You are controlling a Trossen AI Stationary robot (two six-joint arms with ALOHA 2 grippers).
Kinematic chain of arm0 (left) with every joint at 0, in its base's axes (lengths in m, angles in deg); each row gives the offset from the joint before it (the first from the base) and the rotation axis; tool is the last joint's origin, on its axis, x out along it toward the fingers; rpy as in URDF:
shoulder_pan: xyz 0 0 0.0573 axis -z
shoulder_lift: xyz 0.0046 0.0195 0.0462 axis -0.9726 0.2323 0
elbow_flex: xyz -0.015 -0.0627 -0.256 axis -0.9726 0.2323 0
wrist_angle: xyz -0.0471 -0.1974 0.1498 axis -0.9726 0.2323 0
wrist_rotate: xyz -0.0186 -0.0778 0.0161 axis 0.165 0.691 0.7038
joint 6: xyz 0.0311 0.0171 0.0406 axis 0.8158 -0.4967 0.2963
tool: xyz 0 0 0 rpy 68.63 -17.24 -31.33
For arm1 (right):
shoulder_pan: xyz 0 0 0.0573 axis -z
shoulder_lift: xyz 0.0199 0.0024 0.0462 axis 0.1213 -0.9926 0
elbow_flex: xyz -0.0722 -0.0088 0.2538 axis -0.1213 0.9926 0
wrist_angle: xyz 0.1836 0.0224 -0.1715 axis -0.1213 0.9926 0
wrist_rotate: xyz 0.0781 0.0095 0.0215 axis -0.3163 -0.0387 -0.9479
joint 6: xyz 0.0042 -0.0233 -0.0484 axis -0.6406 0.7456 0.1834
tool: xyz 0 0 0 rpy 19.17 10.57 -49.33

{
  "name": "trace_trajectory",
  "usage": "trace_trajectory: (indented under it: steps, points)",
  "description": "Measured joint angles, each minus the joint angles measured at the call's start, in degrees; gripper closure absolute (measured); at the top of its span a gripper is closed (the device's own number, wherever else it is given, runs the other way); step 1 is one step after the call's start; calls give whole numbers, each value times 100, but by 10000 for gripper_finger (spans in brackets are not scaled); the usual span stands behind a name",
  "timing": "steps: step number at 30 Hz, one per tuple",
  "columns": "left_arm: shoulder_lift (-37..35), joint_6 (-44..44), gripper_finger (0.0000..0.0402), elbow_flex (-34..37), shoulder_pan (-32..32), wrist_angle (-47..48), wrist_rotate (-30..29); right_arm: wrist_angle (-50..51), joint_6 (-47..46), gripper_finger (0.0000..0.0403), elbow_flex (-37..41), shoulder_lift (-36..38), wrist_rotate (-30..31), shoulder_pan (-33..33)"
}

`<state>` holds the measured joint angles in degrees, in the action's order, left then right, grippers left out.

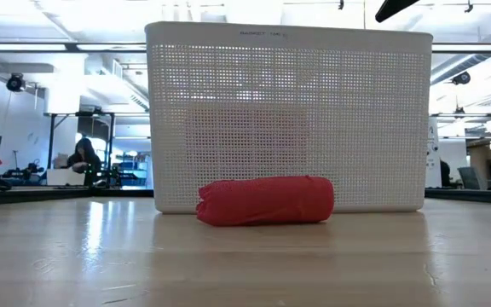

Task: Pick & place medical supplies in basket/bin
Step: Put the white pill bottle into the white basket, then put the red bandage into the white basket

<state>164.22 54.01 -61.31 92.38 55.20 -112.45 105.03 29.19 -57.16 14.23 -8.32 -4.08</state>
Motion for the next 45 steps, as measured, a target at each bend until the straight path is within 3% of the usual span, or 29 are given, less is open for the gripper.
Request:
trace_trajectory:
  steps: [2, 5, 10, 15, 19, 23, 30, 34, 37, 42, 45]
  points:
    - [6, 984, 246, 97, -564, -1104, 743, -1, -1, 104, 0, 0, 9, 0]
    - [206, 1427, 237, 461, -1343, -2178, 1881, 3, -46, 104, 0, 0, 9, 0]
    - [665, 681, 188, 1145, -2078, -2816, 2776, 10, -206, 109, 0, 0, 2, -2]
    - [741, 206, 136, 1337, -2110, -3259, 3185, 30, -353, 110, 0, 2, -4, -4]
    - [427, 309, 123, 1038, -1800, -2654, 3188, 56, -256, 108, 0, 4, -92, -4]
    - [19, 222, 121, 663, -1211, -1221, 3198, 60, 24, 112, 3, -14, -909, -4]
    - [-70, -1807, 121, 1064, 86, 1404, 3208, -56, -170, 115, 46, -507, -2663, -8]
    - [-99, -2590, 121, 1718, 892, 1493, 2991, -57, -412, 115, 55, -1077, -3353, -164]
    - [-106, -2965, 121, 2351, 1402, 1180, 2544, -27, -642, 117, 21, -1416, -3455, -455]
    - [-173, -3392, 121, 3480, 1967, 535, 2438, -270, -1408, 126, -133, -1828, -3418, -1013]
    - [-180, -3525, 121, 3949, 2164, 226, 2439, -253, -1951, 132, -374, -2027, -2989, -1395]
